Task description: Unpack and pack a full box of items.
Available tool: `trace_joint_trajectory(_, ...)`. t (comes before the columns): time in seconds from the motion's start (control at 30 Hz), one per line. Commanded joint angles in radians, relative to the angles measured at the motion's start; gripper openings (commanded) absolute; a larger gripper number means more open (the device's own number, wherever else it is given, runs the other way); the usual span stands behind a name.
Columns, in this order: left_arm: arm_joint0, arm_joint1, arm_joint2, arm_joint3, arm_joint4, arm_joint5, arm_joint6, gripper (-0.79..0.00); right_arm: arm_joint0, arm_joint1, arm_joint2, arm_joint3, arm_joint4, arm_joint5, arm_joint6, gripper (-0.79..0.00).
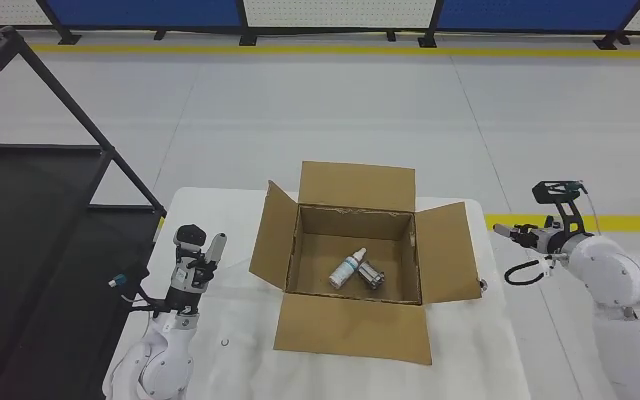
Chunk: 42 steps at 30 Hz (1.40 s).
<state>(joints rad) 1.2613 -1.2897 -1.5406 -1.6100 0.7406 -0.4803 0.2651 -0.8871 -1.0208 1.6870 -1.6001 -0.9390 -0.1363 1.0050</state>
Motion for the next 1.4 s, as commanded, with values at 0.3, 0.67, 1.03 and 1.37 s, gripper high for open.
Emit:
trace_joint_trajectory(0.3, 0.000, 0.000, 0.000, 0.000, 0.000, 0.000, 0.000, 0.000, -0.019, -0.004, -0.217, -0.347, 0.089, -0.108, 0.092, 0.000)
trace_joint_trajectory(0.67, 0.000, 0.000, 0.000, 0.000, 0.000, 0.000, 0.000, 0.000, 0.250, -0.084, -0.710, -0.047, 0.046, -0.065, 0.113, 0.000)
trace_joint_trajectory(1.03, 0.011, 0.000, -0.005, -0.012, -0.009, 0.009, -0.009, 0.000, 0.454, -0.216, -1.014, 0.344, 0.025, 0.077, 0.034, 0.000)
trace_joint_trajectory(1.37, 0.028, 0.004, -0.024, -0.023, -0.024, -0.003, -0.020, 0.000, 0.550, -0.321, -1.124, 0.649, 0.070, 0.101, 0.002, 0.000)
